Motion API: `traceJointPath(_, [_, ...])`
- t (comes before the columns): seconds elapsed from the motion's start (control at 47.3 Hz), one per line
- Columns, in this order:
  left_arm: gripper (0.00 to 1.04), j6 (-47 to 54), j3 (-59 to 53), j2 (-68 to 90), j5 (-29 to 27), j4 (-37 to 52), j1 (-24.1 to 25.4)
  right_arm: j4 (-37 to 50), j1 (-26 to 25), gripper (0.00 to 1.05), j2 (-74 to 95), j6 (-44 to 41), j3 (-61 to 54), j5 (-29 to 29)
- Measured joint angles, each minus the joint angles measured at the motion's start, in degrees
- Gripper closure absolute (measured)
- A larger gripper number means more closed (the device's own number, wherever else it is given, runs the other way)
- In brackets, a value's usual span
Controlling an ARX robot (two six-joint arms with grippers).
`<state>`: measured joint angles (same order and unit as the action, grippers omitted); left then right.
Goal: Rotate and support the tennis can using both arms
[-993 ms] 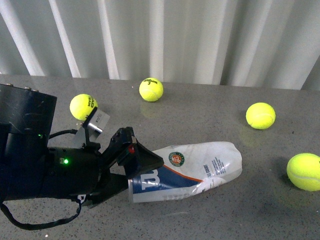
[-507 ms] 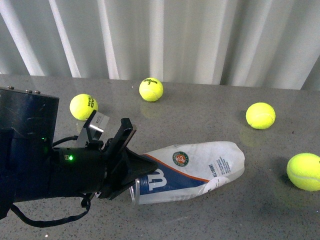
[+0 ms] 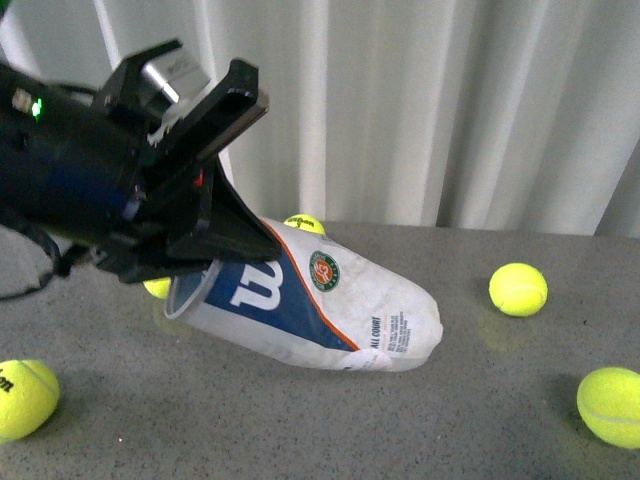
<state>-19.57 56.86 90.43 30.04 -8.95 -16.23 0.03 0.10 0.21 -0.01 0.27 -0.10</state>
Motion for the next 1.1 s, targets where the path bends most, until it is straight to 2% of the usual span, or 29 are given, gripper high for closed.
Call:
traceJointPath(0.106, [1.01,12.22,9.2,0.37,-7.72,-14.95,-2.32,0.0,0.0,0.07,0.0,0.0,0.0,0.0])
traceJointPath(0.211, [1.01,25.73,18.64,4.68,-19.41,-27.61,-5.33,0.0,0.0,0.07,0.0,0.0,0.0,0.0])
traceJointPath(0.254, [1.01,27.98,20.72,5.97,-21.62,-29.77,-5.92,0.0,0.0,0.07,0.0,0.0,0.0,0.0])
traceJointPath(0.317, [1.01,34.32,25.46,9.44,-28.65,-33.62,-7.48,0.0,0.0,0.07,0.0,0.0,0.0,0.0])
traceJointPath(0.401, [1.01,39.06,29.18,12.94,-35.32,-35.65,-9.57,0.0,0.0,0.07,0.0,0.0,0.0,0.0])
traceJointPath(0.486, [1.01,42.53,29.73,15.17,-39.36,-36.04,-11.87,0.0,0.0,0.07,0.0,0.0,0.0,0.0])
traceJointPath(0.676, [1.01,43.98,29.73,18.58,-40.15,-35.95,-14.67,0.0,0.0,0.07,0.0,0.0,0.0,0.0])
traceJointPath(1.056, [1.01,43.87,30.93,19.61,-38.42,-36.04,-14.62,0.0,0.0,0.07,0.0,0.0,0.0,0.0])
traceJointPath(1.099, [0.98,43.43,31.45,19.82,-37.59,-36.24,-14.53,0.0,0.0,0.07,0.0,0.0,0.0,0.0])
